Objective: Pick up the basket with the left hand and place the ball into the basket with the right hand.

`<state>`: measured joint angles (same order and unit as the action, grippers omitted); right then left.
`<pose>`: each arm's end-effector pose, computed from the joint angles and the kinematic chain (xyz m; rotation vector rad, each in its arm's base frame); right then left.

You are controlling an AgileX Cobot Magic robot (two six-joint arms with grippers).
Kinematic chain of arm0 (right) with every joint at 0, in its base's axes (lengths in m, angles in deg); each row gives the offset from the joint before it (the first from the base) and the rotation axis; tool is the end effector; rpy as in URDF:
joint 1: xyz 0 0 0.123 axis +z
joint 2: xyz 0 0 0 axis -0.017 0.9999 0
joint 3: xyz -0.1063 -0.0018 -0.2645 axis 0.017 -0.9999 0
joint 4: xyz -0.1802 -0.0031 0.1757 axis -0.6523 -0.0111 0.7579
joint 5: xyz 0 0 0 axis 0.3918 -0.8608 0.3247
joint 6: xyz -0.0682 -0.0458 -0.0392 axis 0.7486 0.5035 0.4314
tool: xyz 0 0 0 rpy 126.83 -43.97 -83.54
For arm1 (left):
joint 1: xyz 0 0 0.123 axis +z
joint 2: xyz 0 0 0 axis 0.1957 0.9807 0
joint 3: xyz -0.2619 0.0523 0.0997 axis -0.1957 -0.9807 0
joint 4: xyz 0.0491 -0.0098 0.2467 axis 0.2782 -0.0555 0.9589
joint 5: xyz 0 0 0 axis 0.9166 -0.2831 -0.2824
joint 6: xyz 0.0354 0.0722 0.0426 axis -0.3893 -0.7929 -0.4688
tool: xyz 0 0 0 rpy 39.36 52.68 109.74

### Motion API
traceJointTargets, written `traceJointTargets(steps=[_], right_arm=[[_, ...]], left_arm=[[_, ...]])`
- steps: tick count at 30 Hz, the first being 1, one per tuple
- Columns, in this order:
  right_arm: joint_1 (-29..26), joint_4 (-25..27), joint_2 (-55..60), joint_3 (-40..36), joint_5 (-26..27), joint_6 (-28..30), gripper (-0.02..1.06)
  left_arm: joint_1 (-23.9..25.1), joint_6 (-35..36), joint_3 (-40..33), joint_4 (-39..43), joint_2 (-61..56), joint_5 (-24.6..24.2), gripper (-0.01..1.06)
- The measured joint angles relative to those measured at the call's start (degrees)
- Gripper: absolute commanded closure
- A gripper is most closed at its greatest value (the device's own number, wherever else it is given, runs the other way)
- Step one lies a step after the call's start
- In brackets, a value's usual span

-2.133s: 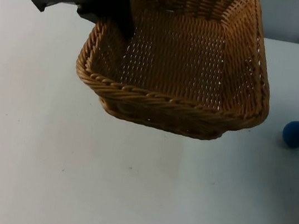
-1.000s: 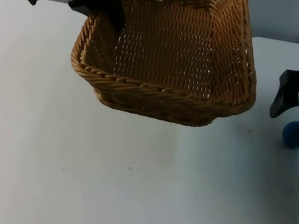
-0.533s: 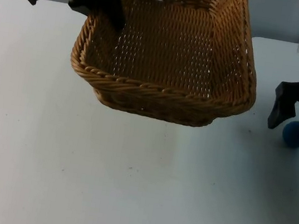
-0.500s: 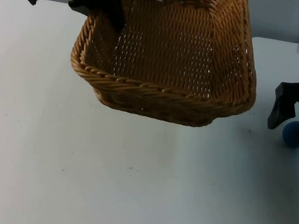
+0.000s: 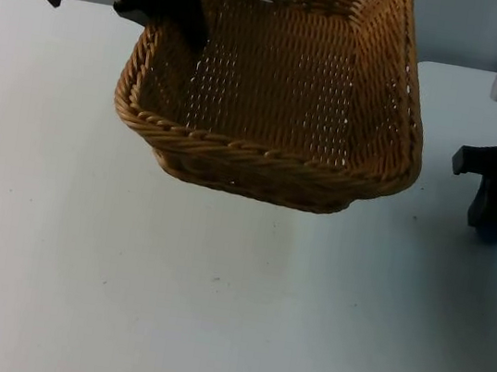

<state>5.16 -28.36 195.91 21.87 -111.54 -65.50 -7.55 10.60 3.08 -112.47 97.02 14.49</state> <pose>0.3941 0.0436 0.1045 -0.0063 2.8727 0.0604 0.3833 -0.1625 0.2335 -0.0110 2.7222 -0.6848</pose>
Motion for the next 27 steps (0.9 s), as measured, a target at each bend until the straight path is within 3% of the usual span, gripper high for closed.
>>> traceJointTargets(steps=[6, 20, 22, 24, 27], right_arm=[[0.0, -2.2, 0.1, 0.0, 0.0, -2.3, 0.90], [0.0, -2.3, -7.1, 0.0, -3.4, -1.6, 0.91], [0.0, -2.3, -8.5, 0.0, -3.7, -1.5, 0.93], [0.0, -2.3, -11.0, 0.0, -4.9, -1.3, 1.03], [0.0, -1.5, -13.6, 0.0, -5.9, -1.1, 1.04]], left_arm=[[0.0, 0.0, 0.0, 0.0, 0.0, 0.0, 1.05], [0.0, 0.0, 0.0, 0.0, 0.0, 0.0, 1.05], [0.0, -0.1, 0.0, 0.0, 0.0, 0.0, 1.05], [0.0, -0.1, 0.0, 0.0, 0.0, 0.0, 1.05], [0.0, -0.2, 0.0, 0.0, 0.0, 0.0, 1.05]])
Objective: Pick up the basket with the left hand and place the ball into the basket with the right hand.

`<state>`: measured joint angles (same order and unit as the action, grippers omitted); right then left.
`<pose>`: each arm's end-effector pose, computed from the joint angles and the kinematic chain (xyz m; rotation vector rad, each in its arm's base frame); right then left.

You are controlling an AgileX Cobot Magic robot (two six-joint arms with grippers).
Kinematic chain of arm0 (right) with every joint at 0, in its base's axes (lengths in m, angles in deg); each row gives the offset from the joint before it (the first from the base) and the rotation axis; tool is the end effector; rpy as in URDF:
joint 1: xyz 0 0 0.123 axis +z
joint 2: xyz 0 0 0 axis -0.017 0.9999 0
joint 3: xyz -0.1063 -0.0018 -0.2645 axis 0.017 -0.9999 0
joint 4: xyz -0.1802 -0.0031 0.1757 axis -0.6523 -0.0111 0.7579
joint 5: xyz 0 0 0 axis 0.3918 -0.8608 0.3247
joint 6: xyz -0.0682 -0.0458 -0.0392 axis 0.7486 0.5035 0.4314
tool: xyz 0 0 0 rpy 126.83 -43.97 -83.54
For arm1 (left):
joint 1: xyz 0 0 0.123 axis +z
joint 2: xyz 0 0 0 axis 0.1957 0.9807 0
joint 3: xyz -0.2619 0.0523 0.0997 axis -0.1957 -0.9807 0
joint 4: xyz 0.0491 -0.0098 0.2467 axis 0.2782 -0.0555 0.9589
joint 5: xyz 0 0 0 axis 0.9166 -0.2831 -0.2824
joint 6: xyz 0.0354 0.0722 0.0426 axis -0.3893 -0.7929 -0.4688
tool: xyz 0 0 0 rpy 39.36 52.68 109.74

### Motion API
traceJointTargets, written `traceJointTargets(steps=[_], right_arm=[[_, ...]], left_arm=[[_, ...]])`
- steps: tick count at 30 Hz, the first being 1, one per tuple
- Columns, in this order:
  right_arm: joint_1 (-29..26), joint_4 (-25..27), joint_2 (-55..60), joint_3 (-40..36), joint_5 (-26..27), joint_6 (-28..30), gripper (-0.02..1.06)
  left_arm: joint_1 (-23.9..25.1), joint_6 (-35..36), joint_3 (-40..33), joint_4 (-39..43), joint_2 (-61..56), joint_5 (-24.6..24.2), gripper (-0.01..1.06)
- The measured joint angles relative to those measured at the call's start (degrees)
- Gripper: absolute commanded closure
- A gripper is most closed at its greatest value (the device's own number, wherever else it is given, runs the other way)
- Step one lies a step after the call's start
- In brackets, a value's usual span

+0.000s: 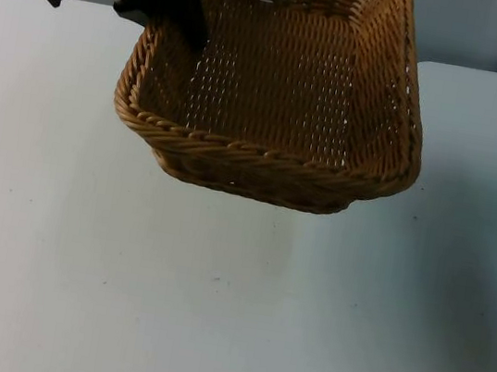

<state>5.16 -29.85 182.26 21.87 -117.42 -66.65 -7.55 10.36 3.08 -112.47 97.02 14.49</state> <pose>0.3791 0.0407 0.1944 -0.0065 2.7366 0.0587 0.3833 -0.1625 0.2335 -0.0053 2.7214 -0.6836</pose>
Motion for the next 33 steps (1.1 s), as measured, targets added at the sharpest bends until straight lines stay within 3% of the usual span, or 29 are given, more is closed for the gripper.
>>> traceJointTargets(steps=[8, 15, 19, 27, 33], right_arm=[[0.0, 2.1, -9.6, 0.0, -0.4, 1.8, 1.04], [0.9, 17.3, -14.0, 2.3, -3.2, 13.6, 1.04], [4.3, 19.4, -14.1, 6.5, -4.4, 16.6, 1.04], [13.5, 17.1, -12.3, 13.5, -4.9, 18.3, 1.04], [22.4, 8.6, -7.9, 13.6, -4.3, 19.6, 1.04]], left_arm=[[0.0, 0.0, 0.0, 0.0, 0.0, 0.0, 1.05], [0.0, 0.0, 0.0, 0.0, 0.0, 0.0, 1.05], [0.0, 0.0, 0.0, 0.0, 0.0, 0.0, 1.05], [0.1, 0.0, 0.0, 0.0, 0.0, 0.1, 1.05], [0.1, -0.2, 0.0, 0.0, 0.0, 0.4, 1.05]])
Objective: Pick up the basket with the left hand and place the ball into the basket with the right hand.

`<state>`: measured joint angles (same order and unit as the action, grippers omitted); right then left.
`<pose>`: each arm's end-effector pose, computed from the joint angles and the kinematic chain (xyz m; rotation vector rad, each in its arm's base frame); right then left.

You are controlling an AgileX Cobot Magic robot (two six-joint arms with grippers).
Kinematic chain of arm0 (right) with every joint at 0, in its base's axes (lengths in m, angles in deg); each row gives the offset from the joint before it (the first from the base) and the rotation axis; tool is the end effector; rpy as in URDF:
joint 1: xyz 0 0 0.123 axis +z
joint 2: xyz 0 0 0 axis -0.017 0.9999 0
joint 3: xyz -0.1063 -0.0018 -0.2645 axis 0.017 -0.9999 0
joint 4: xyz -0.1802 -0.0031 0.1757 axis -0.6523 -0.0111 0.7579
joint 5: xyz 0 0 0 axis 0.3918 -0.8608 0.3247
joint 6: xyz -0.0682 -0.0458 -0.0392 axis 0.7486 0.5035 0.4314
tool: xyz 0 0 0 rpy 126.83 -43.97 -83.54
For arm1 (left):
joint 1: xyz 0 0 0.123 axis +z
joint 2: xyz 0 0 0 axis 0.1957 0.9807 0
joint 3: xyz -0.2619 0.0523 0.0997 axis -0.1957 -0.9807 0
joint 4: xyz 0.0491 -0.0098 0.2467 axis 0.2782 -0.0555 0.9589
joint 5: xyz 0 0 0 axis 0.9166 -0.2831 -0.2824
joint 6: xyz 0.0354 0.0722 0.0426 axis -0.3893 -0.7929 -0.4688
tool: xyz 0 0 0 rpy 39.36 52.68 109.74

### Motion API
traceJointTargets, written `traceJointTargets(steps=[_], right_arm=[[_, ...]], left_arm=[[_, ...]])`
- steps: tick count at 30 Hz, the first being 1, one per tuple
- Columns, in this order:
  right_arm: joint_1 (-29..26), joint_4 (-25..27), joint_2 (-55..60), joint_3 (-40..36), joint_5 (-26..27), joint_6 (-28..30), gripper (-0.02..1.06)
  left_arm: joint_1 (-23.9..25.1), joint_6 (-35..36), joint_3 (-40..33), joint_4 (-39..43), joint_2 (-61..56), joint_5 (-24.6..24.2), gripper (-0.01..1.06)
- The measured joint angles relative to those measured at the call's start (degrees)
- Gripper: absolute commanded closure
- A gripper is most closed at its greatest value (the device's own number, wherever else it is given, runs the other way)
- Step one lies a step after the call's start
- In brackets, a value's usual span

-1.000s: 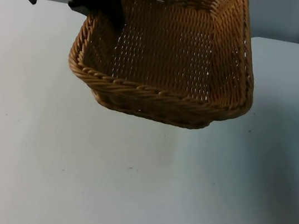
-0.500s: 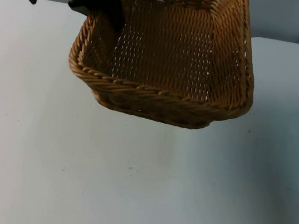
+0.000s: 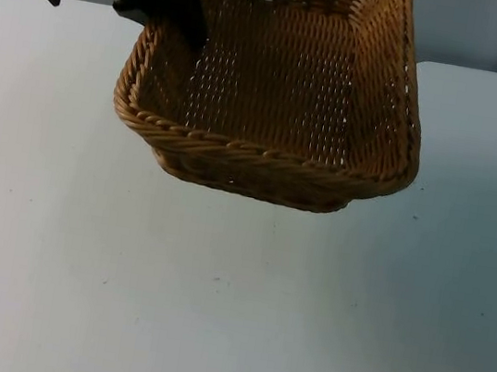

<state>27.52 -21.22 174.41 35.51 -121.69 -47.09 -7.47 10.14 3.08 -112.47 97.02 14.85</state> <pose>0.3389 0.1942 0.3141 -0.7917 2.3121 0.2871 0.3841 -0.1620 0.2337 -0.0041 2.7144 -0.6814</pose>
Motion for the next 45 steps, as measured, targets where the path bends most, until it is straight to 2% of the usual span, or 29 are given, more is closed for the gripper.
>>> traceJointTargets(steps=[5, 14, 22, 45], right_arm=[[3.7, -2.5, 2.1, 0.0, 1.1, 0.0, 1.04], [3.9, -4.1, 4.5, 0.0, 2.0, 1.2, 1.04], [3.9, -4.1, 6.7, 0.0, 2.7, 1.4, 1.04], [3.9, -4.1, 10.3, 0.0, 2.7, 1.4, 1.04]], left_arm=[[0.0, 0.0, 0.0, 0.0, 0.0, 0.4, 1.05], [0.4, -0.9, 0.0, -0.3, 0.5, 0.7, 1.05], [2.0, -1.0, 0.0, -1.3, 0.7, 0.7, 1.05], [2.0, -3.0, 0.0, -5.6, 0.7, 1.0, 1.05]])
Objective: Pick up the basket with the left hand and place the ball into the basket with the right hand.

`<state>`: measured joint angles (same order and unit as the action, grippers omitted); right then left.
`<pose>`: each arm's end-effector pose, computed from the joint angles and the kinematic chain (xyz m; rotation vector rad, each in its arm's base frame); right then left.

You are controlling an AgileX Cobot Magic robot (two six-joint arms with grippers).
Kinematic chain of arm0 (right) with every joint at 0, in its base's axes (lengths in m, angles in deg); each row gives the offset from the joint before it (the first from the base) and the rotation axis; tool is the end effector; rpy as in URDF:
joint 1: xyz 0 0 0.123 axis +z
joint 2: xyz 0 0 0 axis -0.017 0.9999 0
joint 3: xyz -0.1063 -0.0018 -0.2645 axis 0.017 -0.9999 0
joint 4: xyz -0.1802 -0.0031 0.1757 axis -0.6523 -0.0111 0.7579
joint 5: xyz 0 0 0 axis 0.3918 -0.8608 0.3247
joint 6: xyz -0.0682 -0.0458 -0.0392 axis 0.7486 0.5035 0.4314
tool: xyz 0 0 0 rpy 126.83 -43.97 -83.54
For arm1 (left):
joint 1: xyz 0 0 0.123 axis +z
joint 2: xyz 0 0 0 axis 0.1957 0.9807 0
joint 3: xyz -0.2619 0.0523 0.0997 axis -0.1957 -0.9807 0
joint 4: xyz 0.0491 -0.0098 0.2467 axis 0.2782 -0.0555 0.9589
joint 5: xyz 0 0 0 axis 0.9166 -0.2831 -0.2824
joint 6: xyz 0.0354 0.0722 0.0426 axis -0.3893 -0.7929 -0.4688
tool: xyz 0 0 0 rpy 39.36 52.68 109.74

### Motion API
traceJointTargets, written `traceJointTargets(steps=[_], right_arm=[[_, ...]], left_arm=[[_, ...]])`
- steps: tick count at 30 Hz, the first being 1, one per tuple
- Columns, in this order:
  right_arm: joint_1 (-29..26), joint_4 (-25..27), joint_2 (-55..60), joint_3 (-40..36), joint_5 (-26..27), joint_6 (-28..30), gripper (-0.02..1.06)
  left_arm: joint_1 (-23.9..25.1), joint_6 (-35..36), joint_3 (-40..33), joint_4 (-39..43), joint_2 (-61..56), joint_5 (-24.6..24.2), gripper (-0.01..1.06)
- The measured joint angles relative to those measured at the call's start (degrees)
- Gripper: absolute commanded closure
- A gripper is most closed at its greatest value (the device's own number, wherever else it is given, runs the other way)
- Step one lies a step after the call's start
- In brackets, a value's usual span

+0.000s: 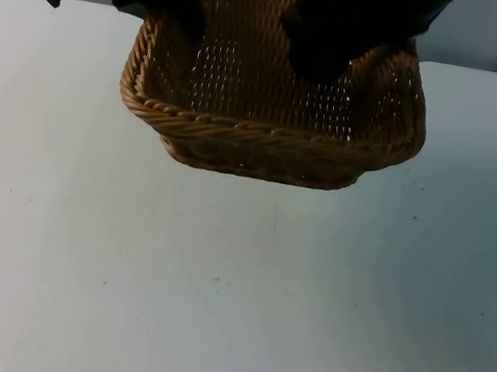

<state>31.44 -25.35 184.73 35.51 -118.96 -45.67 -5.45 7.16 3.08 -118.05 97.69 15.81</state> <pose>0.3538 0.2300 0.2428 -0.9826 2.3816 0.1997 0.3918 -0.1539 0.2323 -0.0683 2.6828 -0.7617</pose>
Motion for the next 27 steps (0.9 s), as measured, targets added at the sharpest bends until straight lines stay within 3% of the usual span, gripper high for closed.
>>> traceJointTargets(steps=[5, 7, 9, 11, 15, 16, 20, 22, 27], right_arm=[[0.0, 0.0, 0.0, 0.0, 0.1, -0.9, 1.03], [0.0, 0.0, 0.0, 0.0, 0.1, -1.0, 0.96], [0.0, 0.0, 0.0, 0.0, 0.1, -1.0, 0.81], [0.0, 0.0, 0.0, 0.0, 0.1, -1.1, 0.75], [0.0, -0.3, 0.0, 0.0, 0.3, -1.9, 0.41], [0.0, -0.8, 0.0, 0.0, 0.7, -2.6, 0.41], [0.0, -2.9, 0.0, 0.0, 1.5, -5.0, 0.06], [0.2, -3.3, 0.0, 0.0, 1.5, -5.4, 0.00], [0.2, -2.8, 0.0, 0.3, 1.5, -5.5, -0.01]], left_arm=[[0.0, 0.0, 0.0, -0.1, 0.0, 0.1, 1.05], [0.0, 0.0, 0.0, -0.1, 0.0, 0.1, 1.05], [0.0, 0.0, 0.0, -0.1, 0.0, 0.1, 1.05], [0.0, 0.0, 0.0, -0.1, 0.0, 0.1, 1.05], [0.0, 0.0, 0.0, -0.1, 0.0, 0.1, 1.05], [0.0, 0.0, 0.0, -0.2, 0.0, 0.1, 1.05], [0.0, 0.0, 0.0, -0.3, 0.0, 0.1, 1.05], [0.0, 0.0, 0.0, -0.3, 0.0, 0.2, 1.05], [0.0, -0.6, 0.0, -0.3, 0.0, 0.3, 1.05]])
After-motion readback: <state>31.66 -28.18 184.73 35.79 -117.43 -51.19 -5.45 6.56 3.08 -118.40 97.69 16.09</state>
